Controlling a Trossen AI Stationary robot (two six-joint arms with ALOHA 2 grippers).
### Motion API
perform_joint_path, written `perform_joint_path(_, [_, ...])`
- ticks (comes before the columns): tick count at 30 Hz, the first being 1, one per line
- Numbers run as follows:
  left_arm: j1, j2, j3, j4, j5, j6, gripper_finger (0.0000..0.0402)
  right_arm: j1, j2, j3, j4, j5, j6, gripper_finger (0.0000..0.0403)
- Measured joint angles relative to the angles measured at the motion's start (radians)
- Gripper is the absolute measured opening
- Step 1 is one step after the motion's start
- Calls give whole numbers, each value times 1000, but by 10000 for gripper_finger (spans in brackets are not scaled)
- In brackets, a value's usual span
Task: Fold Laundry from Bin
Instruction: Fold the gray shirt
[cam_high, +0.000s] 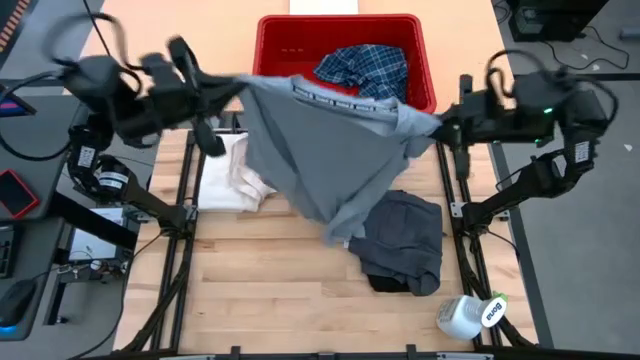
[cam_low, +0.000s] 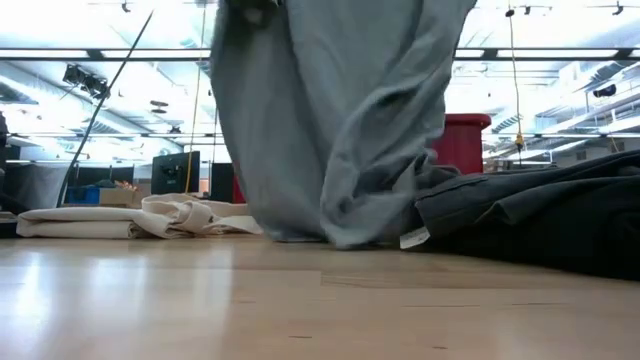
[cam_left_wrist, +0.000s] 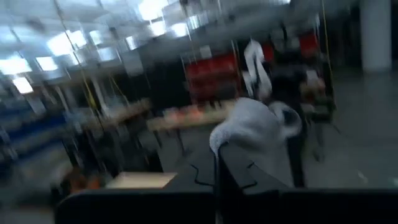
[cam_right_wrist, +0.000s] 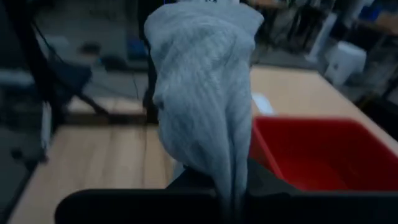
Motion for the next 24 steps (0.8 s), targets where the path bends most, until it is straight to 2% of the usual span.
perform_joint_path(4, [0, 3, 0, 199, 2, 114, 0, 0, -7, 25, 121, 11, 7, 12])
perform_joint_path(7, [0, 5, 0, 279, 1, 195, 0, 2, -14, 23, 243, 80, -16, 15])
perform_joint_path(16, [0, 5, 0, 322, -111, 390, 0, 37, -3, 22, 560, 423, -252, 16])
perform_joint_path(20, [-2, 5, 0, 360, -115, 433, 0, 56, 5, 22, 662, 456, -407, 16])
perform_joint_path(22, [-2, 5, 0, 384, -131, 418, 0, 60, 8, 22, 692, 468, -448, 16])
perform_joint_path(24, [1, 5, 0, 390, -150, 404, 0, 62, 14, 22, 690, 524, -458, 16])
